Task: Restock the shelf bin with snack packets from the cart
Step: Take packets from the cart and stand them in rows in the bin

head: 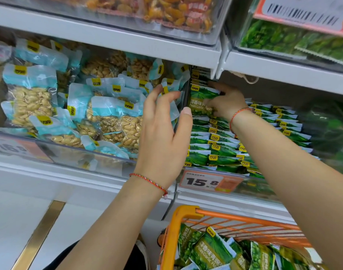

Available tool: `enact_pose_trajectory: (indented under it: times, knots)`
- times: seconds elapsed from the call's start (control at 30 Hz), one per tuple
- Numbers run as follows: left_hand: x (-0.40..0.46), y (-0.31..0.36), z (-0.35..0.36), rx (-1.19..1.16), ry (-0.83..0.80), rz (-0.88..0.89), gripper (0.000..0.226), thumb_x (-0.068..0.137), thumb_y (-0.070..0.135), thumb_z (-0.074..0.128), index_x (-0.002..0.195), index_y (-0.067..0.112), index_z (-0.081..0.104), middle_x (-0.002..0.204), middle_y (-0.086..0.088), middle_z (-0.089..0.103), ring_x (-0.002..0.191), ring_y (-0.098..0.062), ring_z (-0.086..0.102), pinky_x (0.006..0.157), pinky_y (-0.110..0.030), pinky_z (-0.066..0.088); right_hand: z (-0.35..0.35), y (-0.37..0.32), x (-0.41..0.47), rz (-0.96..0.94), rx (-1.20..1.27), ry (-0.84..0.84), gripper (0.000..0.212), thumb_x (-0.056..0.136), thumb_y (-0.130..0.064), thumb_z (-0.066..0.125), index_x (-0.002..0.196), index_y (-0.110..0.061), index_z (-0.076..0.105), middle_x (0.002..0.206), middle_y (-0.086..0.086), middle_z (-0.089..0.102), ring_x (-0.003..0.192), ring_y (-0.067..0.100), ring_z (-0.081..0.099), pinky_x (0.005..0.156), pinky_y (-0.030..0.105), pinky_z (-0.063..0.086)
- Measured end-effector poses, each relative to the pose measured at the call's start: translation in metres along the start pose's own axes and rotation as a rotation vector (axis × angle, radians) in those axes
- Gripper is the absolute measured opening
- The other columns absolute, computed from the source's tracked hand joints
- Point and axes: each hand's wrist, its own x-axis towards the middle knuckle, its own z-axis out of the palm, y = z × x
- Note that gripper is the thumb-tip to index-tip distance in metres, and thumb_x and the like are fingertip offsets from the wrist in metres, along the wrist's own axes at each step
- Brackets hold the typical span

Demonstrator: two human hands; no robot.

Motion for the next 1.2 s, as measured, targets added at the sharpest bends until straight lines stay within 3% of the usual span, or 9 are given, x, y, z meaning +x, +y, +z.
enact_pose_trajectory:
  times: [0.1, 0.17, 0.33, 0.47, 0.63, 0.8, 0.97, 1.1, 1.2]
  knots:
    - [0.0, -0.001, -0.001, -0.002, -0.004, -0.006, 0.036, 0.091, 0.037, 0.042, 0.124, 0.025, 0.05, 0.148, 0.0, 0.028, 0.135, -0.011, 0.03, 0.1, -0.045, 0.042, 0.003, 0.007, -0.002, -0.012, -0.004, 0.014, 0.079, 0.078, -0.016, 0.077, 0.145, -0.021, 0.036, 0.142, 0.005, 0.045, 0.118, 0.026, 0.052, 0.097, 0.045, 0.048]
    - [0.001, -0.001, -0.001, 0.006, -0.006, -0.002, 0.036, 0.091, 0.037, 0.042, 0.124, 0.025, 0.051, 0.148, -0.001, 0.028, 0.135, -0.012, 0.03, 0.099, -0.045, 0.043, 0.006, 0.013, -0.003, -0.003, 0.002, 0.059, 0.085, 0.072, -0.022, 0.082, 0.144, -0.02, 0.036, 0.129, 0.006, 0.054, 0.112, 0.027, 0.055, 0.096, 0.047, 0.049]
    - [0.002, -0.001, -0.003, 0.057, -0.02, 0.027, 0.035, 0.092, 0.036, 0.043, 0.124, 0.023, 0.051, 0.148, -0.003, 0.027, 0.123, -0.031, 0.048, 0.094, -0.048, 0.046, 0.007, 0.018, -0.007, 0.011, -0.077, 0.103, 0.075, 0.073, -0.033, 0.08, 0.136, -0.015, 0.043, 0.129, 0.007, 0.057, 0.115, 0.025, 0.055, 0.095, 0.03, 0.044]
    - [-0.001, -0.005, -0.005, 0.117, -0.021, 0.099, 0.036, 0.094, 0.034, 0.042, 0.126, 0.02, 0.05, 0.148, -0.003, 0.026, 0.122, -0.033, 0.05, 0.094, -0.049, 0.047, 0.001, 0.017, -0.028, -0.027, -0.054, 0.121, 0.077, 0.075, -0.037, 0.078, 0.138, -0.016, 0.038, 0.134, 0.006, 0.051, 0.121, 0.024, 0.051, 0.097, 0.032, 0.044]
    - [-0.013, -0.006, -0.018, 0.119, 0.047, 0.202, 0.032, 0.095, 0.025, 0.045, 0.124, 0.015, 0.053, 0.144, -0.005, 0.033, 0.119, -0.031, 0.051, 0.091, -0.051, 0.047, -0.032, 0.015, -0.076, -0.031, 0.008, 0.132, 0.053, 0.087, -0.027, 0.065, 0.134, -0.017, 0.043, 0.128, 0.004, 0.053, 0.108, 0.022, 0.055, 0.089, 0.032, 0.046]
    - [-0.046, 0.026, -0.032, 0.135, 0.028, 0.271, 0.024, 0.094, 0.018, 0.045, 0.111, 0.015, 0.062, 0.111, 0.012, 0.057, 0.107, -0.006, 0.053, 0.088, -0.036, 0.049, -0.064, 0.02, -0.14, -0.071, 0.125, 0.074, 0.022, 0.089, -0.017, 0.061, 0.111, -0.02, 0.059, 0.102, 0.003, 0.065, 0.088, 0.018, 0.064, 0.086, 0.038, 0.053]
    - [-0.109, 0.073, -0.034, -0.069, -0.503, 0.165, 0.021, 0.093, 0.018, 0.047, 0.096, 0.03, 0.064, 0.087, 0.014, 0.07, 0.084, -0.006, 0.066, 0.076, -0.02, 0.052, -0.078, 0.025, -0.207, -0.103, 0.171, -0.019, 0.014, 0.09, -0.013, 0.059, 0.085, -0.026, 0.062, 0.084, 0.006, 0.069, 0.058, 0.004, 0.064, 0.069, 0.027, 0.053]
    - [-0.136, 0.067, -0.016, 0.633, -1.043, 0.189, 0.027, 0.094, 0.012, 0.047, 0.111, 0.019, 0.066, 0.106, -0.003, 0.068, 0.101, -0.022, 0.061, 0.085, -0.027, 0.047, -0.064, 0.058, -0.248, -0.004, -0.399, -0.307, 0.033, 0.092, -0.033, 0.057, 0.063, -0.019, 0.058, 0.078, 0.009, 0.069, 0.07, 0.02, 0.063, 0.068, 0.031, 0.047]
    - [-0.146, 0.04, -0.01, 0.921, -1.223, 0.037, 0.018, 0.088, 0.005, 0.045, 0.094, 0.009, 0.062, 0.09, -0.017, 0.058, 0.081, -0.032, 0.055, 0.066, -0.026, 0.041, -0.041, 0.087, -0.276, 0.181, -0.742, -0.611, 0.05, 0.092, -0.054, 0.047, 0.068, -0.011, 0.055, 0.088, 0.011, 0.068, 0.081, 0.026, 0.061, 0.068, 0.028, 0.043]
